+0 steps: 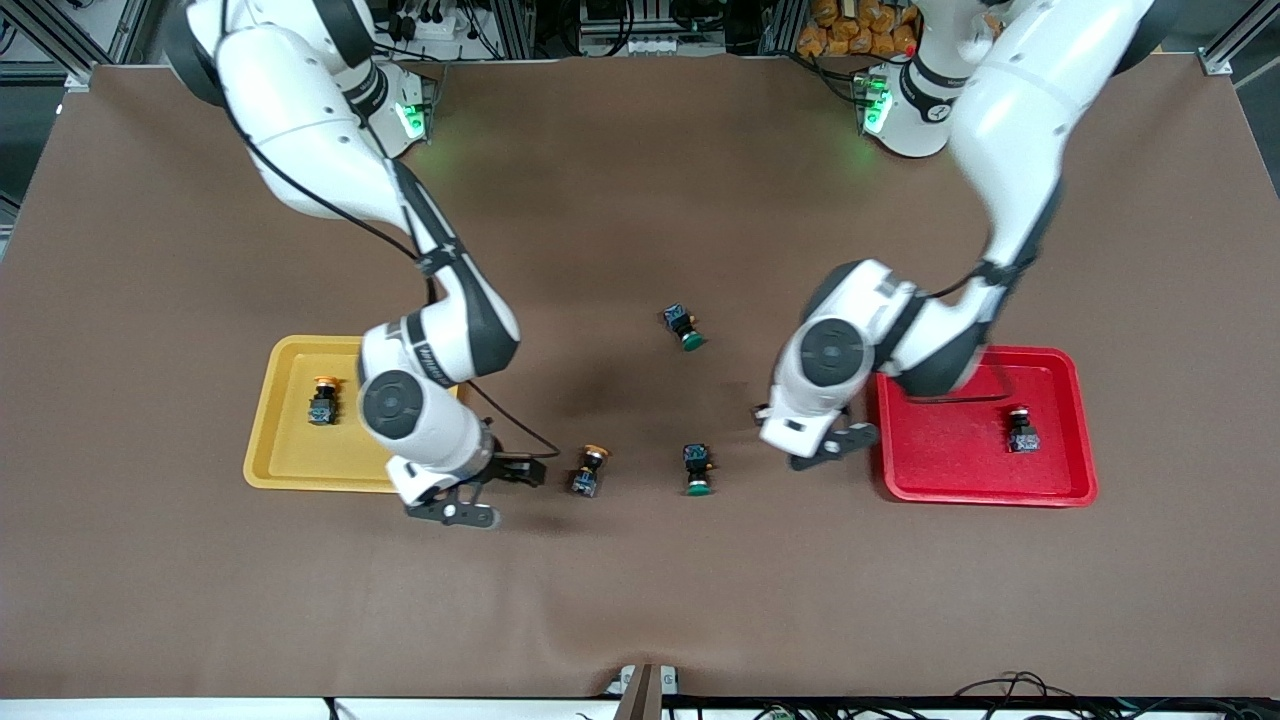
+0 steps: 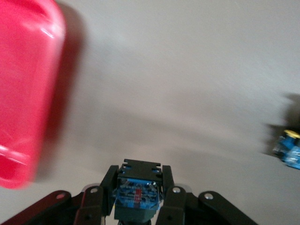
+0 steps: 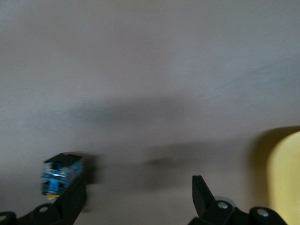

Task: Place red and yellow buttons in trays
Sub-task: 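Grasp a second orange button with the right gripper while the left gripper carries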

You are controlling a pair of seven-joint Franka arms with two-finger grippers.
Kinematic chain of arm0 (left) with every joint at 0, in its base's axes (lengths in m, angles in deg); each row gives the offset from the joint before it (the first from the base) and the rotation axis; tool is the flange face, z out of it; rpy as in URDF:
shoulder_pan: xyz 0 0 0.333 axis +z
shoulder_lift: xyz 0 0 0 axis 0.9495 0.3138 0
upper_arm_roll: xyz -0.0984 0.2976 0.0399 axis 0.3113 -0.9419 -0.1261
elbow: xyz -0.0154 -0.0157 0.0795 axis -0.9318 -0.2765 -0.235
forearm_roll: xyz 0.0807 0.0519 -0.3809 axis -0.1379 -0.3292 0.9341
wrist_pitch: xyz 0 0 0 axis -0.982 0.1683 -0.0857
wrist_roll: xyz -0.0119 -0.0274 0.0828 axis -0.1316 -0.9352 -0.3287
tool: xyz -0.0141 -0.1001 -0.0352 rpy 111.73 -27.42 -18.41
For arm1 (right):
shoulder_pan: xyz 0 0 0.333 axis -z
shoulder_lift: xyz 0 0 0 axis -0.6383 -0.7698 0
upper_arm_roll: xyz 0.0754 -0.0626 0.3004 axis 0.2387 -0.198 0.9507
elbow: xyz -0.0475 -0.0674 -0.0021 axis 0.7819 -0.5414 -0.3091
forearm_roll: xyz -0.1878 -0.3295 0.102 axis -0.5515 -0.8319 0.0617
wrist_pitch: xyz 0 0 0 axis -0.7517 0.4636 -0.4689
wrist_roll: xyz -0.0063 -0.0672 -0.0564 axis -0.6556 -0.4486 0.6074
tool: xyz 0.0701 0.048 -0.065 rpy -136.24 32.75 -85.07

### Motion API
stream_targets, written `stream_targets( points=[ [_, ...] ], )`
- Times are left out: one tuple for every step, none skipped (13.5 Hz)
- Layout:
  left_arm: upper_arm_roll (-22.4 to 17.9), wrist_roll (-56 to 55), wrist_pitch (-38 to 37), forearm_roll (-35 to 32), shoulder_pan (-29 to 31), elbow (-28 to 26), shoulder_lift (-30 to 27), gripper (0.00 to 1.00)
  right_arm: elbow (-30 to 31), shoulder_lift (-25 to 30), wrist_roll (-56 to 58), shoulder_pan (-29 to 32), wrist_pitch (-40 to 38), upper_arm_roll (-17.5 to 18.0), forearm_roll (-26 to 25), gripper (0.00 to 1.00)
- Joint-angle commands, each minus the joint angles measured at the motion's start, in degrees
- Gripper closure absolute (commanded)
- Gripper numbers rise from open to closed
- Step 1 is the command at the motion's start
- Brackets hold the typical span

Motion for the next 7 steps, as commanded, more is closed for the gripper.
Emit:
stream_targets(
  points=[
    [0.70,12.40,-4.13,1.36,6.23,-1.69,-4.22,1.00,-6.26,-5.25,-6.71,-3.52,2.16,-0.58,1.00,0.00],
    [0.70,17.66,-4.57,1.36,8.94,-1.77,-4.75,1.00,-7.57,-6.92,-9.17,-4.76,4.00,-0.58,1.00,0.00],
    [0.70,22.33,-4.58,1.28,11.32,-1.86,-4.75,1.00,-9.59,-9.02,-10.59,-5.55,5.07,-0.58,1.00,0.00],
    [0.70,25.86,-4.49,1.27,13.69,-1.95,-4.58,1.00,-11.17,-10.61,-11.38,-5.91,5.16,-0.58,1.00,0.00],
    [0.70,29.11,-3.79,1.19,15.72,-2.13,-4.14,1.00,-11.80,-11.24,-11.56,-5.91,5.16,-0.58,1.00,0.00],
    [0.70,32.10,-2.91,1.19,17.22,-2.39,-3.96,1.00,-11.81,-11.33,-11.65,-6.09,5.16,-0.58,0.91,0.00],
    [0.61,33.96,-0.99,1.19,18.54,-3.52,-3.53,1.00,-11.89,-11.50,-11.65,-6.09,5.16,-0.58,0.91,0.00]
  ],
)
